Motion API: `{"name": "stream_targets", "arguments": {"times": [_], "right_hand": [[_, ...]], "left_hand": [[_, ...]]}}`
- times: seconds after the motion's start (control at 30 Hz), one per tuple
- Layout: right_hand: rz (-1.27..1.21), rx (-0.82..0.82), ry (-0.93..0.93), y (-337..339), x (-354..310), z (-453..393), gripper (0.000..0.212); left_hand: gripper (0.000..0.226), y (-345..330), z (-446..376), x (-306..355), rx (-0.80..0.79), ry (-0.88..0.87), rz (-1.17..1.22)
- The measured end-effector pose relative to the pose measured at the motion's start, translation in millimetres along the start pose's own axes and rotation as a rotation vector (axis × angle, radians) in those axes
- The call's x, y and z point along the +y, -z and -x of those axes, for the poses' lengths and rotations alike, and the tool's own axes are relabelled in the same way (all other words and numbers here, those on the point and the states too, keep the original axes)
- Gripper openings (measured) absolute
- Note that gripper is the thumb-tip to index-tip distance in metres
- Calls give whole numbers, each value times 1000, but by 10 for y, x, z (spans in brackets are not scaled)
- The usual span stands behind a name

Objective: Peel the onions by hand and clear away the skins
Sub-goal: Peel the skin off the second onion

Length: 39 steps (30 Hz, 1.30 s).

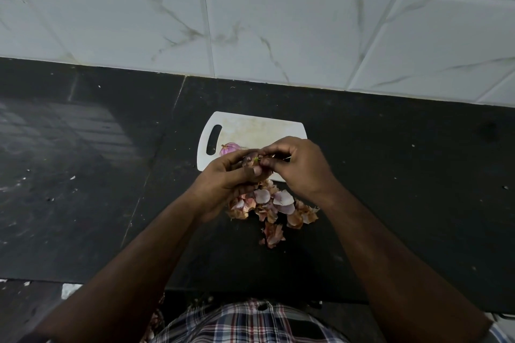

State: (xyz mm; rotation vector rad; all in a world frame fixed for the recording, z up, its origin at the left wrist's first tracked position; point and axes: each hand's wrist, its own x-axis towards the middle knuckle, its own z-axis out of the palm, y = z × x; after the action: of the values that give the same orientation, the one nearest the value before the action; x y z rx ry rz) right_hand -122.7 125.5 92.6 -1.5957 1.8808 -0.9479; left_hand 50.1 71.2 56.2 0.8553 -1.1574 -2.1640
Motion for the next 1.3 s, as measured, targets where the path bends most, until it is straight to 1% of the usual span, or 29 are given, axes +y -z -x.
{"name": "stream_targets", "arguments": {"times": [0.07, 0.13, 0.27, 0.43, 0.5, 0.57, 0.63, 0.73, 0.8, 0.93, 1.0, 1.1, 1.2, 1.3], "right_hand": [[7, 56, 32, -41, -9, 5, 15], [-10, 66, 32, -75, -11, 13, 14], [-11, 56, -30, -105, 16, 28, 15], [57, 14, -91, -53, 167, 81, 18], [73, 0, -96, -20, 182, 97, 15], [72, 3, -108, 21, 143, 98, 19], [3, 2, -120, 37, 88, 88, 27], [-182, -51, -173, -8, 22, 73, 41], [-247, -78, -200, -47, 26, 64, 39], [-350, -66, -244, -57, 75, 41, 26], [-299, -54, -233, -74, 69, 41, 23], [-179, -17, -207, -116, 21, 56, 25], [-100, 9, -182, -142, -10, 67, 22], [-72, 25, -167, -151, -32, 74, 22]], "left_hand": [[42, 3, -3, -2, 9, -1, 0], [43, 12, 2, -1, 8, 1, 8], [49, 72, 20, -18, 7, 11, 55], [38, 140, 64, -2, -4, 15, 116], [41, 151, 72, 10, -6, 22, 113], [45, 169, 62, 1, -15, 23, 109], [49, 166, 60, -4, -23, 28, 105], [53, 152, 47, -15, -30, 14, 108], [55, 140, 35, -20, -34, -6, 105], [56, 127, 35, -17, 3, -53, -29], [55, 122, 34, -29, 26, -87, -148], [55, 106, 16, -58, 60, -146, -292], [55, 91, 3, -61, 86, -165, -343], [55, 73, -13, -58, 85, -160, -348]]}}
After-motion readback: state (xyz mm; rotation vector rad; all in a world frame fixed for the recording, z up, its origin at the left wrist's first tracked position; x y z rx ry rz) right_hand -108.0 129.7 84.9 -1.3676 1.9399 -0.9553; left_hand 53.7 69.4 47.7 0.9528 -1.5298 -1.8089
